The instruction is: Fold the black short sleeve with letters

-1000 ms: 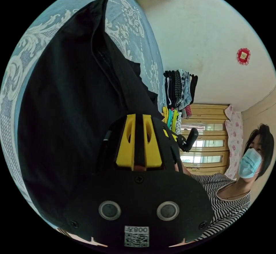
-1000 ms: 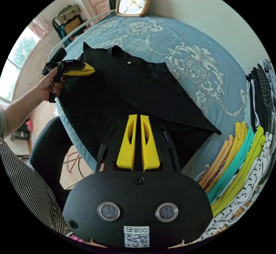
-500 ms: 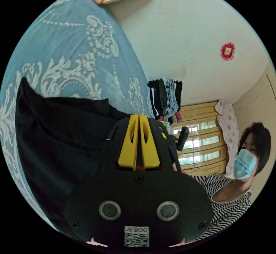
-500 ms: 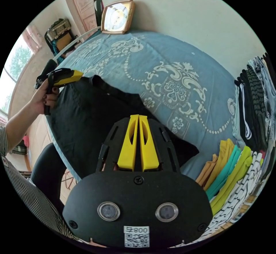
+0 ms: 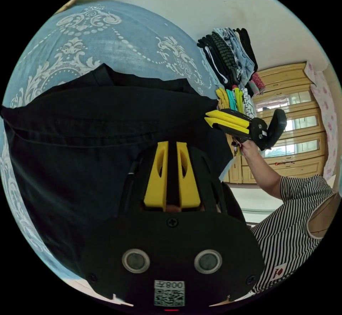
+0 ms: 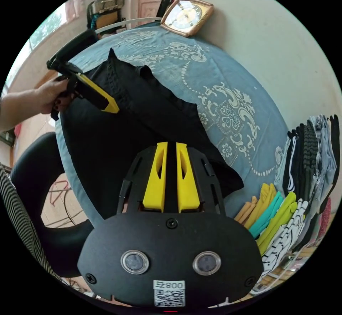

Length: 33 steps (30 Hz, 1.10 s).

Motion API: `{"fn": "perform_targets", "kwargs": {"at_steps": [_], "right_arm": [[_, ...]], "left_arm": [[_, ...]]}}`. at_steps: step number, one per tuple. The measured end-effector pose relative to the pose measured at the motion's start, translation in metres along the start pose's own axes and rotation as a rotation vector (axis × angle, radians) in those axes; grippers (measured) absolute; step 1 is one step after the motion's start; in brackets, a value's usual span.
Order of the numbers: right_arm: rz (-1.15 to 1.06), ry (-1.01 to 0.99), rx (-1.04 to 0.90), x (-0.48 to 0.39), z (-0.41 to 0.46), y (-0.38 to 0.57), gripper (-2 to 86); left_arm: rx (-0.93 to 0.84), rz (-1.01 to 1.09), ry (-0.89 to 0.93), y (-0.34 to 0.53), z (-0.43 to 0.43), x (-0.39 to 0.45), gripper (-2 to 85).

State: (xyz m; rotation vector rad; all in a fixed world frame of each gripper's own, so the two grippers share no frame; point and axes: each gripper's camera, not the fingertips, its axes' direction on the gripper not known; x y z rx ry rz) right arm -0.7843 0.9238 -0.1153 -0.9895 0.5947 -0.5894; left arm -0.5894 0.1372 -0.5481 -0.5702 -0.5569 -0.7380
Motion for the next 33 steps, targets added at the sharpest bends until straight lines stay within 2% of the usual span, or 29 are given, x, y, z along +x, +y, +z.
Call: {"fn": "perform_targets", "kwargs": {"at_steps": [4, 11, 17, 24, 33], "right_arm": [[-0.082, 0.053, -0.038, -0.028, 0.004, -0.005, 7.7], [-0.185, 0.272, -0.003, -0.073, -0.008, -0.002, 6.9], [-0.235, 0.331, -0.043, -0.084, 0.003, -0.001, 5.4], [-0.203, 0.323, -0.004, -0.068, -0.009, 0.010, 1.0], [-0.015, 0.182, 0.049, 0.027, -0.021, 0.014, 0.5]], "left_arm": [[-0.001, -0.007, 0.007, -0.005, 0.012, 0.001, 4.1], [0.012, -0.010, 0.029, -0.004, 0.020, 0.001, 3.7], [0.026, -0.031, 0.057, -0.001, 0.020, -0.001, 3.1], [0.039, -0.035, 0.050, 0.004, 0.013, 0.000, 2.8], [0.122, -0.043, -0.025, 0.000, -0.019, -0.005, 2.8]]}}
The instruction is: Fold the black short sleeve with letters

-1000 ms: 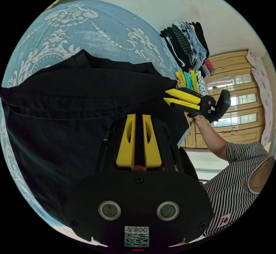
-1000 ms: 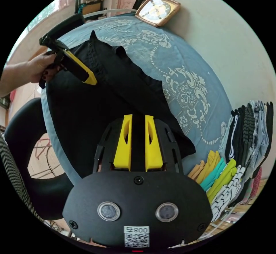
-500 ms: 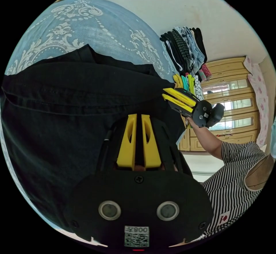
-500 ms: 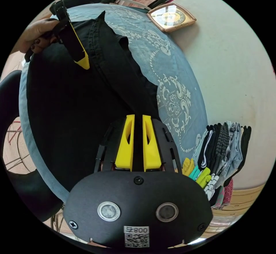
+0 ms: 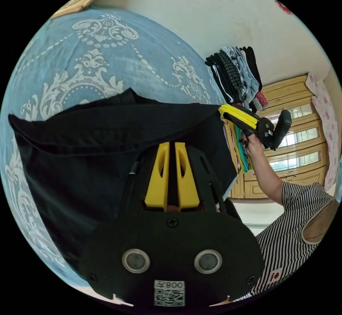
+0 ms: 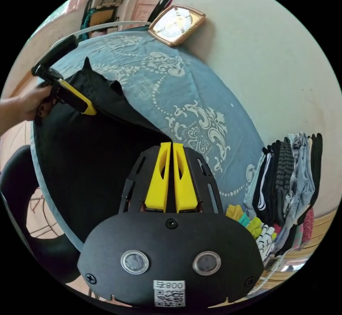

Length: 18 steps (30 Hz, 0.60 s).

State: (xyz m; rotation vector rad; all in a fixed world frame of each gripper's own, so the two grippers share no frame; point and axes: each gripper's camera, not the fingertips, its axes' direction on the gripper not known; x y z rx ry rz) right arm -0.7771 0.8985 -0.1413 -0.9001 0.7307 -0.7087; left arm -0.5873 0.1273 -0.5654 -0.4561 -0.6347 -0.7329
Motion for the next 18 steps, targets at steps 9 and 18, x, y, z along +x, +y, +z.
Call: {"fn": "perform_targets", "kwargs": {"at_steps": [9, 18], "right_arm": [[0.259, -0.221, -0.021, 0.095, 0.038, 0.052, 2.3], [0.455, -0.272, 0.026, 0.161, 0.041, 0.152, 2.7]], "left_arm": [[0.117, 0.032, -0.148, -0.015, -0.043, -0.004, 1.7], [0.164, 0.009, -0.156, 0.009, -0.091, -0.012, 2.4]]}}
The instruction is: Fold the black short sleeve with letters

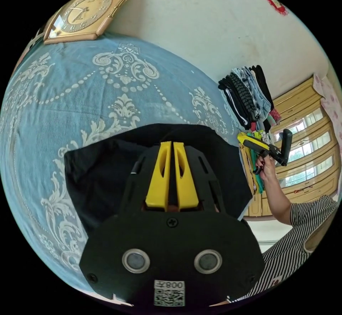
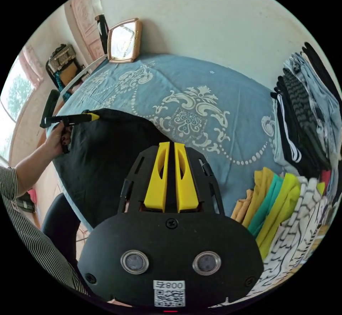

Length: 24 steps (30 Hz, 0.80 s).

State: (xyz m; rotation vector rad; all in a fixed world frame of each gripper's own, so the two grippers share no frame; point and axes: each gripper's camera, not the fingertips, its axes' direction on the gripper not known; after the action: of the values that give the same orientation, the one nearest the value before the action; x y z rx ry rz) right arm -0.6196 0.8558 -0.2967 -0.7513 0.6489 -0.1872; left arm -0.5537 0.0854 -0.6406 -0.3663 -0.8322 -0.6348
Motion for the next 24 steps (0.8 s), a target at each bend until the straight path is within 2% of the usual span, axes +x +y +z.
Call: {"fn": "perform_targets", "kwargs": {"at_steps": [4, 11, 18, 22, 24], "right_arm": [[0.059, -0.033, -0.031, 0.034, -0.011, 0.054, 3.5], [0.214, -0.043, -0.138, 0.091, -0.041, 0.159, 6.0], [0.391, -0.116, -0.183, 0.150, -0.055, 0.224, 7.9], [0.460, -0.282, -0.190, 0.179, -0.044, 0.245, 8.2], [0.469, -0.300, -0.205, 0.185, -0.038, 0.251, 8.1]], "left_arm": [[0.002, -0.046, -0.026, 0.046, -0.045, -0.012, 4.6], [0.070, -0.275, -0.097, 0.141, -0.150, -0.053, 8.5], [-0.006, -0.361, -0.003, 0.179, -0.181, -0.073, 9.0], [-0.048, -0.359, 0.005, 0.190, -0.194, -0.070, 6.8], [-0.056, -0.362, 0.008, 0.194, -0.202, -0.070, 5.4]]}}
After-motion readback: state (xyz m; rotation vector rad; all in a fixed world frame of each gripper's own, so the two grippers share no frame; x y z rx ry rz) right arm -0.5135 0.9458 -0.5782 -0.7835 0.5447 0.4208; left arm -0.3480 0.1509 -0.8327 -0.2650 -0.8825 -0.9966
